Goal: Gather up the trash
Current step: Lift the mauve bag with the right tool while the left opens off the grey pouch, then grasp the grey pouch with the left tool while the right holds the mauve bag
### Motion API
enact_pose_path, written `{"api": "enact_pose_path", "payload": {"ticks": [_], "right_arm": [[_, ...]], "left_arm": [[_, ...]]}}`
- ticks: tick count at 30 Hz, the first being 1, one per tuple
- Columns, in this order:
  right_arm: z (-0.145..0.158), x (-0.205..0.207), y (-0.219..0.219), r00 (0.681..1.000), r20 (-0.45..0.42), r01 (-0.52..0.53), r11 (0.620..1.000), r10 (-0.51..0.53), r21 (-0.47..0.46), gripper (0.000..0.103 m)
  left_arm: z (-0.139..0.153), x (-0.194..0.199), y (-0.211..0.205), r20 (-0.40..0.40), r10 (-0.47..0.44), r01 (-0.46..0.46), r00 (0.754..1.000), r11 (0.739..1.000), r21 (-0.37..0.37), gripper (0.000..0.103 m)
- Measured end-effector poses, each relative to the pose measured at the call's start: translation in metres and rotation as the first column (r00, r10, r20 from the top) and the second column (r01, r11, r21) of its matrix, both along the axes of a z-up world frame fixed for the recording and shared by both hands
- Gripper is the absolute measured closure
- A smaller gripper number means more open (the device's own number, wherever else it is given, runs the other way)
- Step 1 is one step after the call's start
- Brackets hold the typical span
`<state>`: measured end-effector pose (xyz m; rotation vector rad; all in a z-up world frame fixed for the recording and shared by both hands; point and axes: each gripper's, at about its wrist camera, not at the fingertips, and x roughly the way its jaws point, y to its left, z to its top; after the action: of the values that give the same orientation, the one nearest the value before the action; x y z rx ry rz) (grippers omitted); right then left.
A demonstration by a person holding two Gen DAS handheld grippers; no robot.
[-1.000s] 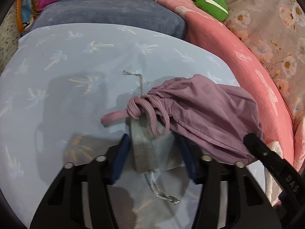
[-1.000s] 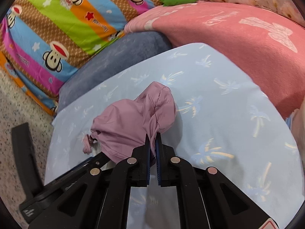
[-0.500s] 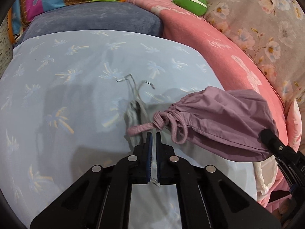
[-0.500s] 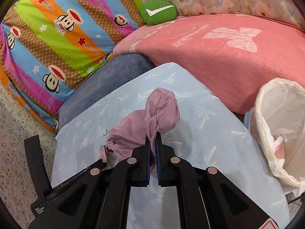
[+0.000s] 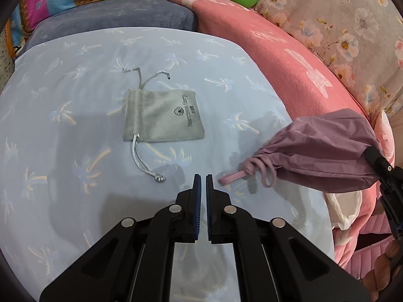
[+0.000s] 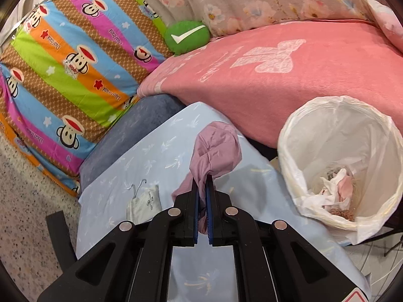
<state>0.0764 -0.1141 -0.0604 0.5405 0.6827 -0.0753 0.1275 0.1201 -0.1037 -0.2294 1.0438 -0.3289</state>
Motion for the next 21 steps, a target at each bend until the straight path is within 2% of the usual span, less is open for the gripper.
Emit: {"api": "enact_pose_path", "payload": {"ticks": [5,7,9,10,12,21], "right_arm": [[-0.002,-0.009,0.000,1.000,-0.005,-0.016,1.000,0.016,0.006,0.098],[-0.004,-0.009,0.004,1.000,-0.005,-0.022,1.000,0.023,0.016,0.098],[-0.006,-0.006,0.007,0.999,-0.007,-0.033,0.999,0.034,0.029,0.098],[-0.007,-0.003,0.010,0.999,-0.010,-0.041,0.999,0.041,0.028,0.098],[-0.009,0.002,0.016,0.999,-0.015,-0.050,0.998,0.050,0.026,0.098],[-0.026,0.027,0.039,0.992,-0.058,-0.110,0.994,0.110,0.017,0.098]], "left_arm": [[-0.003,-0.002,0.010,-0.002,0.017,-0.017,1.000,1.000,0.014,0.097],[-0.006,0.003,0.018,0.002,0.047,-0.047,0.999,0.998,0.046,0.086],[-0.008,0.009,0.026,-0.003,0.076,-0.075,0.997,0.996,0.055,0.055],[-0.008,0.014,0.030,0.001,0.089,-0.089,0.996,0.995,0.052,0.047],[-0.007,0.023,0.035,0.021,0.103,-0.104,0.994,0.993,0.054,0.040],[-0.023,0.064,0.027,-0.020,0.132,-0.128,0.991,0.985,0.116,0.038]]}}
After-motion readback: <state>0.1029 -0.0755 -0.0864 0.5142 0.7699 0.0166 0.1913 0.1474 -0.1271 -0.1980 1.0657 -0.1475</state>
